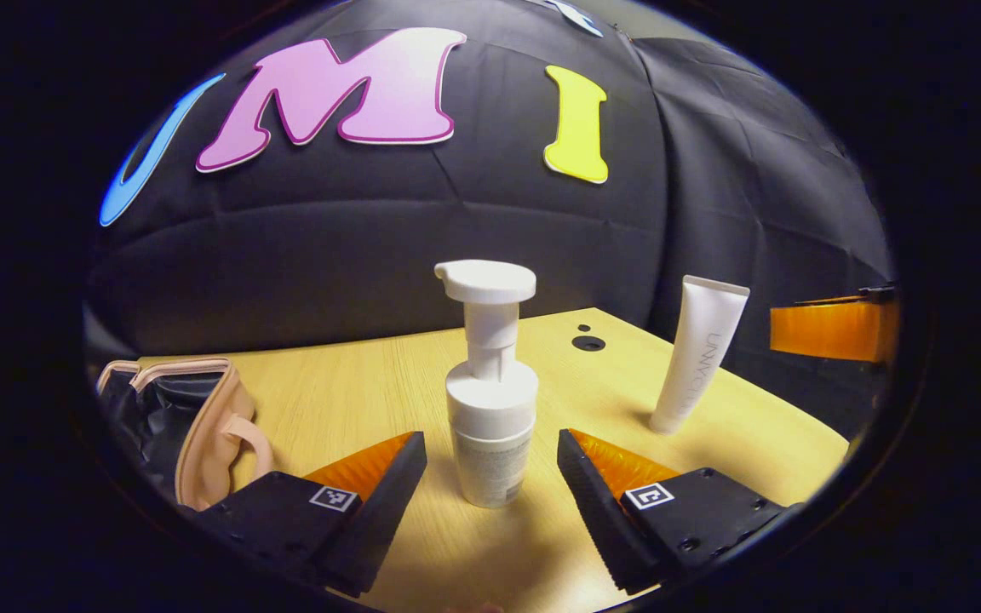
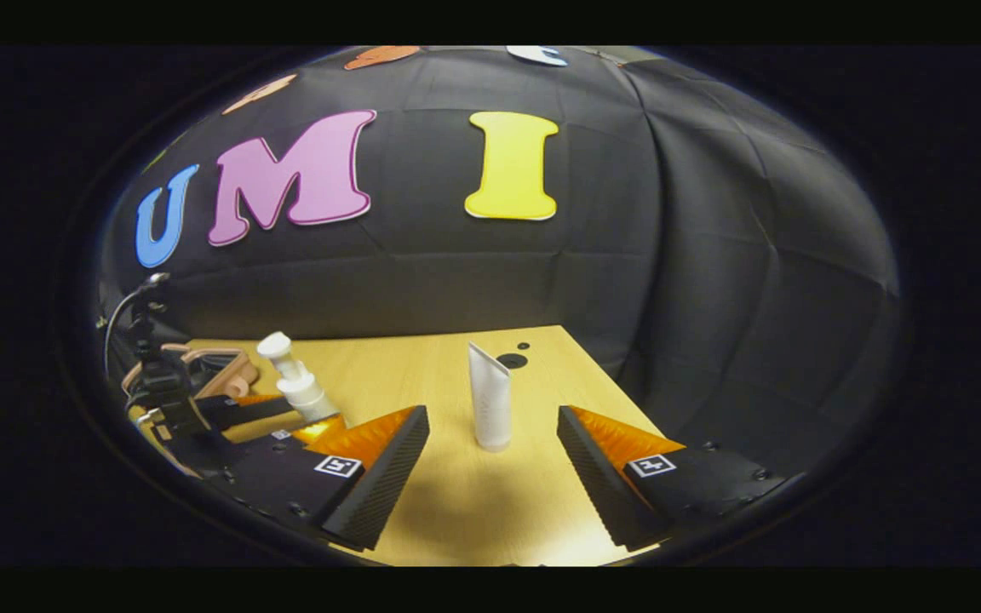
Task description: First open the suitcase, pack the skin care products into it, and then close the suitcase.
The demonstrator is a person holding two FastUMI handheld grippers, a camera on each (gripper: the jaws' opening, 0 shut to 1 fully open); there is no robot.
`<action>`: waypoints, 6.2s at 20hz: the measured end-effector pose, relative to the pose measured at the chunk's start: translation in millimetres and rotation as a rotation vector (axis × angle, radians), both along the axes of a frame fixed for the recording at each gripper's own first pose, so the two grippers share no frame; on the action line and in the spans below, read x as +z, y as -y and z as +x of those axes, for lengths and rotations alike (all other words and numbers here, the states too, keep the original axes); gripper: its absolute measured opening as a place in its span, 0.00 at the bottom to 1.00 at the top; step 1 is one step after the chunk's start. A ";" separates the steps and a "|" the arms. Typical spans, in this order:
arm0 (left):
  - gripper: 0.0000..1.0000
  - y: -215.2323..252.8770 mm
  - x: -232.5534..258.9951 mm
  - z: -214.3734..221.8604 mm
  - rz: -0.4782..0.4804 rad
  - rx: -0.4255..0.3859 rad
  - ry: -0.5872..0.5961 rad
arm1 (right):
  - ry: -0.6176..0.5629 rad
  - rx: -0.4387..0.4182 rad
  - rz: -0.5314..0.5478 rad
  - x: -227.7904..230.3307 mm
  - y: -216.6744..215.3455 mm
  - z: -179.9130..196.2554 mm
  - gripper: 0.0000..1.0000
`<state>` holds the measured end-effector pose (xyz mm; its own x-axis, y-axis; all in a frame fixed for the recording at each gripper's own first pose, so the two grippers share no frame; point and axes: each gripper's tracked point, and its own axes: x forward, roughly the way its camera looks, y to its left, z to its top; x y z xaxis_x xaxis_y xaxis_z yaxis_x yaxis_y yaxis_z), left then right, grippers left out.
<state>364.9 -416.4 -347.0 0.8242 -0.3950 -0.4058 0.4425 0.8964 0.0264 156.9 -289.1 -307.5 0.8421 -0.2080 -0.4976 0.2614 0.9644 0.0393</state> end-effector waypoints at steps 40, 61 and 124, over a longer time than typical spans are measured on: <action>0.63 -56.9 29.3 -28.2 -0.057 0.083 -0.066 | -0.055 0.109 -0.033 -72.1 -13.2 85.4 0.33; 0.63 -327.3 83.9 -40.7 0.125 0.228 -0.495 | 0.066 0.456 0.161 76.5 -284.6 70.0 0.32; 0.90 -529.4 183.4 -144.2 0.017 0.532 -0.038 | -0.453 0.282 0.159 -39.8 -478.9 100.3 1.00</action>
<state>220.7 113.0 -163.5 0.8933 0.0804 -0.4423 -0.0720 0.9968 0.0358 257.2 189.8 -347.3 0.5489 0.1022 -0.8296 0.0182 0.9908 0.1341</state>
